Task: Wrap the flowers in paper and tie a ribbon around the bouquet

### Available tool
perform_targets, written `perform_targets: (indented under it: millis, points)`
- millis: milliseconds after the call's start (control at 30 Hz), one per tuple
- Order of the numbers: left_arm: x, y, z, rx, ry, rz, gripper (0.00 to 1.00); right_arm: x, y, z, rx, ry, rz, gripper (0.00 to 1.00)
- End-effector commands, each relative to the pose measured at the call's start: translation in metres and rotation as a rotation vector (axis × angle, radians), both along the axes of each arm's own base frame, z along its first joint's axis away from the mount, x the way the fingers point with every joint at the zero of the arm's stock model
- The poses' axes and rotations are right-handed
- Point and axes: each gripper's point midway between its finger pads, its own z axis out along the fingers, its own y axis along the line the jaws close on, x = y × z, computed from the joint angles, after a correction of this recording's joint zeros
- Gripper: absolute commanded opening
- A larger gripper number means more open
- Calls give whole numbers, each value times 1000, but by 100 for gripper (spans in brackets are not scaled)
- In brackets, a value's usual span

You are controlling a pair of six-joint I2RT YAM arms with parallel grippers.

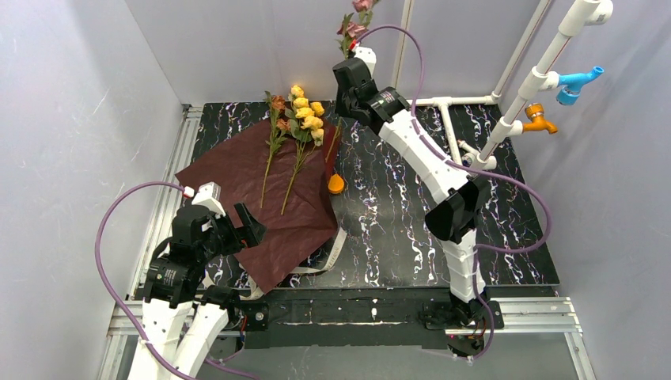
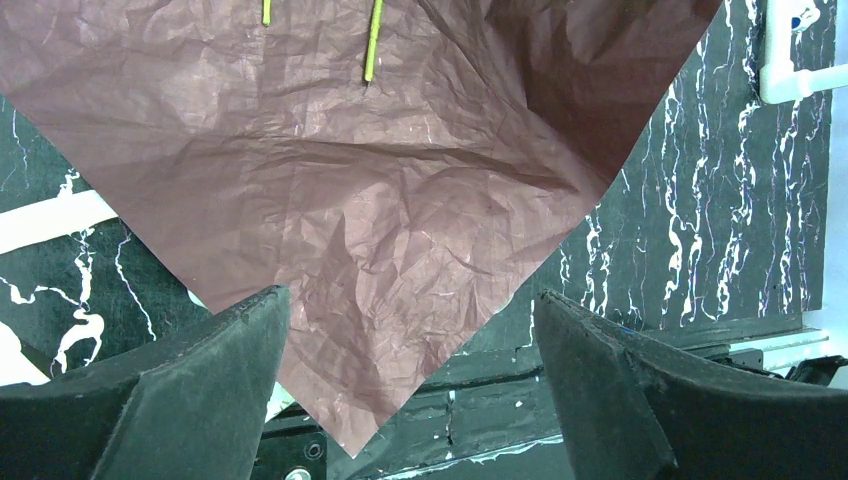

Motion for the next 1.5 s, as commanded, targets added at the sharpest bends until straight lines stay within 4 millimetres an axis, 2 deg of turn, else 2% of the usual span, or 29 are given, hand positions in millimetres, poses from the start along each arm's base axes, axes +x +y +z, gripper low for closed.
perform_targets:
  millis: [0, 233, 333, 400, 433, 500, 567, 667, 900, 1100, 1467]
  points:
    - [2, 2, 0, 3, -6, 7, 91, -2, -16, 107, 146, -235, -27, 1]
    - [2, 1, -1, 4, -1, 6, 91, -31, 3, 157, 335, -266, 118, 1]
    - [2, 1, -1, 3, -3, 6, 91, -39, 10, 163, 416, -256, 146, 1]
    - [2, 1, 0, 2, -4, 5, 91, -37, 28, 147, 471, -207, 179, 1]
    - [2, 1, -1, 2, -4, 5, 91, -36, 40, 134, 495, -160, 203, 1]
    - [2, 1, -1, 3, -4, 4, 91, -33, 69, 97, 523, -42, 258, 1]
    - [2, 1, 0, 3, -8, 4, 91, -29, 98, 51, 536, 80, 296, 1]
    - [2, 2, 0, 4, -11, 10, 91, -24, 130, -9, 550, 197, 331, 1]
    - [1, 3, 0, 5, -9, 15, 91, -14, 183, -92, 537, 260, 353, 1]
    - [1, 4, 0, 5, -11, 21, 91, -13, 201, -137, 523, 286, 376, 1]
    - [1, 5, -1, 8, -9, 29, 91, -6, 200, -173, 496, 296, 346, 1]
